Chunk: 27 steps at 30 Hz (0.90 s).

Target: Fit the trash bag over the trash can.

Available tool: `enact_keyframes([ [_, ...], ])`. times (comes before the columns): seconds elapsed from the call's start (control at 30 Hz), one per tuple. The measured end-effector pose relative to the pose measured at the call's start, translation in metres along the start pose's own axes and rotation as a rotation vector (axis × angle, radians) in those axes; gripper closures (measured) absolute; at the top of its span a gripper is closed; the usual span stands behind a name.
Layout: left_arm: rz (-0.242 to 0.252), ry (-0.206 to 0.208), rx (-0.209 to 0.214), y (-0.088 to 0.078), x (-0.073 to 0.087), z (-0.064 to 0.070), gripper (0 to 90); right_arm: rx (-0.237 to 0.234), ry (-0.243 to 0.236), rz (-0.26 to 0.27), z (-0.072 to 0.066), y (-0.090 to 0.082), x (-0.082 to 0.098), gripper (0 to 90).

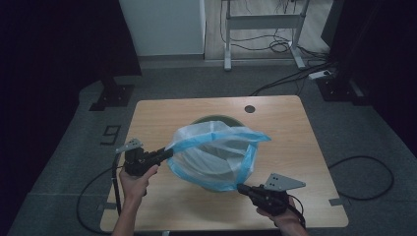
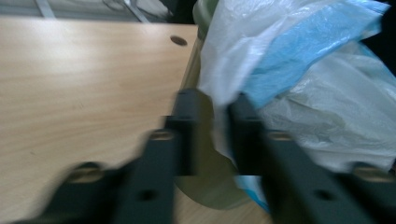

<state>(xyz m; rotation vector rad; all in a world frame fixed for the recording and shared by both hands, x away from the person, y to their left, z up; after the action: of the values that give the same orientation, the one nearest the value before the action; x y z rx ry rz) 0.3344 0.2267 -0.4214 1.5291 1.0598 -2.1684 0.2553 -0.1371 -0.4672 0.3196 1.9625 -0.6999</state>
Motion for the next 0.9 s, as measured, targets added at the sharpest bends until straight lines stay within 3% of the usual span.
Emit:
enact_keyframes([
  [0.03,0.009,0.017,-0.011,-0.003,-0.002,0.002,53.5,0.002,0.004,0.008,0.001,-0.001,-0.001,89.1],
  [0.13,0.036,0.069,-0.015,-0.012,-0.01,0.012,38.5,0.004,-0.001,0.022,0.0,-0.004,-0.005,89.1],
  [0.2,0.04,0.111,-0.014,-0.015,-0.015,0.019,33.3,0.001,-0.003,0.026,-0.001,-0.005,-0.008,89.1],
  [0.43,0.005,0.224,-0.01,0.0,-0.034,0.038,28.1,-0.009,0.013,0.033,-0.002,-0.005,-0.009,89.1],
  [0.6,-0.084,0.276,0.011,0.022,-0.045,0.045,27.4,-0.014,0.016,0.028,-0.002,-0.007,-0.008,89.0],
  [0.7,-0.124,0.326,-0.035,0.032,-0.046,0.05,34.0,-0.015,0.015,0.029,-0.001,-0.008,-0.008,89.0],
  [0.77,-0.128,0.348,-0.063,0.034,-0.046,0.051,48.2,-0.016,0.013,0.032,-0.001,-0.01,-0.008,89.0],
  [0.83,-0.109,0.346,-0.071,0.034,-0.047,0.051,61.1,-0.016,0.009,0.032,-0.002,-0.011,-0.008,88.8],
  [0.9,-0.069,0.317,-0.043,0.031,-0.05,0.05,70.9,-0.013,0.002,0.03,-0.002,-0.012,-0.006,86.8],
])
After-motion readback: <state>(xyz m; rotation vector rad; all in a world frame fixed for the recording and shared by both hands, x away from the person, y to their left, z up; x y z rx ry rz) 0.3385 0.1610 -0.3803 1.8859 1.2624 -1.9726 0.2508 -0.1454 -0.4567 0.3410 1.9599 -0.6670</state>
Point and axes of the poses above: each handheld gripper's, and its own axes: y roughly forward along the jaws, x roughly out of its underside, z roughly to its right, the point moved 3 cm from there along y, roughly forward along the jaws, and after that the axes turned 10 degrees about y, right-handed, at the moved point
